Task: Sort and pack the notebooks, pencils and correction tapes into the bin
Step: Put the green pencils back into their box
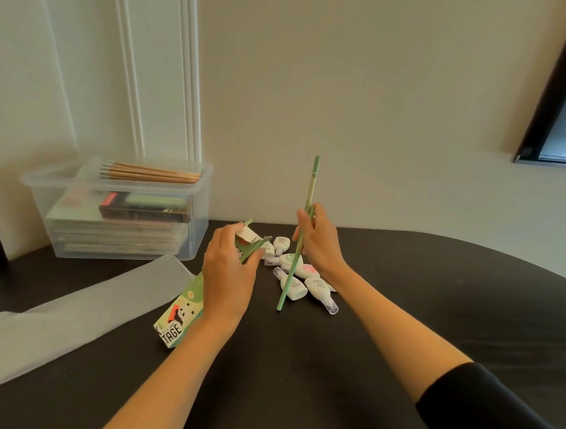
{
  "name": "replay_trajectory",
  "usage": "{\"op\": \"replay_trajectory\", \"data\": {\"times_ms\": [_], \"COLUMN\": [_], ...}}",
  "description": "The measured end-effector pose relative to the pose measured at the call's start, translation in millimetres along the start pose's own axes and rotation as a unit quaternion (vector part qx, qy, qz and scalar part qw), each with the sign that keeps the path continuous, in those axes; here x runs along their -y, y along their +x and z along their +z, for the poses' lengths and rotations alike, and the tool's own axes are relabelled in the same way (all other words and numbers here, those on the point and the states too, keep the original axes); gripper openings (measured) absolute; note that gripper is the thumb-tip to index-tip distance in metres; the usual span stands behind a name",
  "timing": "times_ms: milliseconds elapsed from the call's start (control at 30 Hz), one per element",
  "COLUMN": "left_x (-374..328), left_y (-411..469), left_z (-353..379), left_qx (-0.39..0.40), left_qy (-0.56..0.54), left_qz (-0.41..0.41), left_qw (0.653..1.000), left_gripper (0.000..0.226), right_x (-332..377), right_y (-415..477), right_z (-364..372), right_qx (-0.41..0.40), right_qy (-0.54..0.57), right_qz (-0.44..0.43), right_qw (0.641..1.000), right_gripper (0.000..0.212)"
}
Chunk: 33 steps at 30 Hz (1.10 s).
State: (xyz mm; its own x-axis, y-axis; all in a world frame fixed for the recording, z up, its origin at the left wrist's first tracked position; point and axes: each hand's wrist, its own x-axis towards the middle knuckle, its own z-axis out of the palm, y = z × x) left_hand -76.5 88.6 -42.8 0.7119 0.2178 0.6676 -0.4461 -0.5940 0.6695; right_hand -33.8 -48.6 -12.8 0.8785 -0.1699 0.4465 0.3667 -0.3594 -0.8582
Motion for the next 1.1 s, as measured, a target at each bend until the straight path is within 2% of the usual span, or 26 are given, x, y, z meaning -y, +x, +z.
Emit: {"op": "replay_trajectory", "data": {"times_ms": [133, 300, 533, 667, 733, 800, 900, 1000, 1100], "left_x": [-15, -23, -22, -24, -24, -25, -27, -27, -27], "left_y": [10, 14, 15, 17, 19, 22, 31, 44, 52], "left_z": [-2, -5, -12, -10, -8, -5, -3, -2, -2], "left_qx": [0.003, -0.009, 0.006, 0.014, 0.025, 0.049, 0.112, 0.173, 0.202], "left_qy": [-0.052, -0.096, -0.159, -0.182, -0.19, -0.186, -0.181, -0.208, -0.211], "left_qz": [0.012, -0.014, -0.022, -0.023, -0.02, -0.014, -0.023, -0.063, -0.077], "left_qw": [0.999, 0.995, 0.987, 0.983, 0.981, 0.981, 0.977, 0.961, 0.953], "left_gripper": [0.043, 0.046, 0.047, 0.051, 0.053, 0.054, 0.052, 0.048, 0.044], "right_x": [6, -1, -19, -13, -5, 5, 26, 46, 61], "right_y": [-7, -23, -37, -33, -26, -16, 1, 14, 23], "right_z": [-6, -3, 1, -7, -15, -25, -44, -62, -73], "right_qx": [0.034, 0.1, 0.154, 0.174, 0.135, 0.083, 0.045, 0.018, 0.03], "right_qy": [-0.015, -0.072, -0.17, -0.173, -0.12, -0.002, 0.161, 0.231, 0.251], "right_qz": [-0.036, -0.044, 0.03, 0.04, 0.049, 0.09, 0.114, 0.083, 0.045], "right_qw": [0.999, 0.991, 0.973, 0.969, 0.982, 0.992, 0.979, 0.969, 0.967], "right_gripper": [0.019, 0.011, 0.015, 0.015, 0.021, 0.014, 0.008, 0.01, 0.01]}}
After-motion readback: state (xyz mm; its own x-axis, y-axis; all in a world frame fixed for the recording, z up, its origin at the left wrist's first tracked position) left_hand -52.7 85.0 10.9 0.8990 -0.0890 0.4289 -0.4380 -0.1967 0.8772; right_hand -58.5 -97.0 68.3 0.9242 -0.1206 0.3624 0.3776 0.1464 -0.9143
